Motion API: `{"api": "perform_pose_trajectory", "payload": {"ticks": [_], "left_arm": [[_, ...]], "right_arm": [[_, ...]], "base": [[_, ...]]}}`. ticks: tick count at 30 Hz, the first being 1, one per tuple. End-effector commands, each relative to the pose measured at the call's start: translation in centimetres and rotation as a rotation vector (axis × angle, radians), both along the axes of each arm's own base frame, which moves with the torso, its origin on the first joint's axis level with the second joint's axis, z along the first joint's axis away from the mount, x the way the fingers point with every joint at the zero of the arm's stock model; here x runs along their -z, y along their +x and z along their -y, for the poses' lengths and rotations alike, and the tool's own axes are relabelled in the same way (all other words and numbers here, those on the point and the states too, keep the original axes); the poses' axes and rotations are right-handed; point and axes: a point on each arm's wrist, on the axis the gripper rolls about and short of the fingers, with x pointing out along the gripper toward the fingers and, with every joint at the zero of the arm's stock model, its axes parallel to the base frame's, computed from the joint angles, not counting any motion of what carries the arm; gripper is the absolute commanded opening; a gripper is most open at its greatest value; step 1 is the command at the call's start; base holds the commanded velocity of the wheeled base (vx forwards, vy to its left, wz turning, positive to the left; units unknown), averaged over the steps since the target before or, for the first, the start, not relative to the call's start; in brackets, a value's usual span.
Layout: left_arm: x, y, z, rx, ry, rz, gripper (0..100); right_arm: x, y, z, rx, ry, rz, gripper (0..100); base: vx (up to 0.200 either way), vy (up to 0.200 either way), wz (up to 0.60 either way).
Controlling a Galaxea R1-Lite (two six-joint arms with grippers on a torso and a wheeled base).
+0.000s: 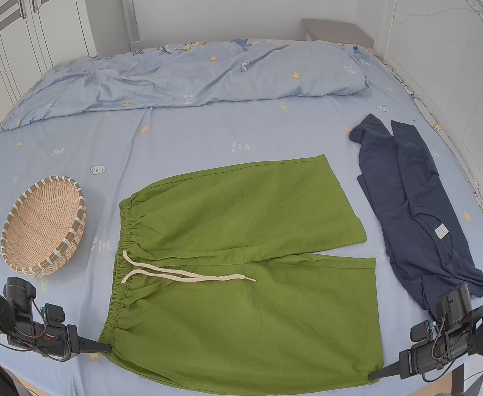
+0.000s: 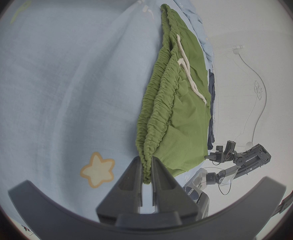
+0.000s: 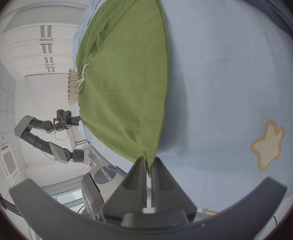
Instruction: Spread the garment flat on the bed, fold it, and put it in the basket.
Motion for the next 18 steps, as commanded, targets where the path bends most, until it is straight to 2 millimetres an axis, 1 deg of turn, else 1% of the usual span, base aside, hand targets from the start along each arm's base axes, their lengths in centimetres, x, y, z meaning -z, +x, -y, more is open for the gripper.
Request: {"api": "perform_pose_trajectory", "payload": {"ticks": [1,6,7,9,11,13,15,16,17,18], "left_arm": [[0.0,-0.2,0.0,-0.006,-0.003,-0.011,0],[-0.2,-1.1,0.3,-0.014,-0.010,-0.031,0],[-0.2,-1.7,0.4,-0.021,-0.012,-0.041,0],[-0.3,-2.2,0.2,-0.045,-0.012,-0.044,0],[-0.4,-2.2,0.1,-0.054,-0.012,-0.042,0],[-0.6,-2.0,0.1,-0.057,-0.012,-0.041,0],[-0.7,-1.9,0.1,-0.056,-0.013,-0.042,0],[-1.9,-1.3,0.2,-0.085,-0.024,-0.038,0],[-1.9,-1.3,0.2,-0.085,-0.024,-0.038,0],[-4.0,-0.6,0.7,-0.109,-0.048,-0.034,0]], "right_arm": [[0.0,-0.5,0.2,0.004,-0.005,-0.005,0],[-1.3,-1.4,0.3,0.008,0.005,0.041,0],[-1.7,-2.1,0.4,0.000,0.005,0.043,0],[-2.3,-2.9,0.6,-0.005,0.006,0.044,0],[-2.7,-3.1,0.6,-0.006,0.010,0.059,0],[-3.3,-2.6,0.6,0.005,0.016,0.082,0],[-3.4,-2.4,0.6,0.011,0.017,0.086,0],[-4.2,-1.6,0.6,0.025,0.021,0.118,0],[-4.2,-1.6,0.6,0.025,0.021,0.118,0],[-5.4,-0.8,0.7,0.047,0.026,0.159,0]], "base": [[0.000,0.000,0.00],[0.000,0.000,0.00],[0.000,0.000,0.00],[0.000,0.000,0.00],[0.000,0.000,0.00],[0.000,0.000,0.00],[0.000,0.000,0.00],[0.000,0.000,0.00],[0.000,0.000,0.00],[0.000,0.000,0.00]]}}
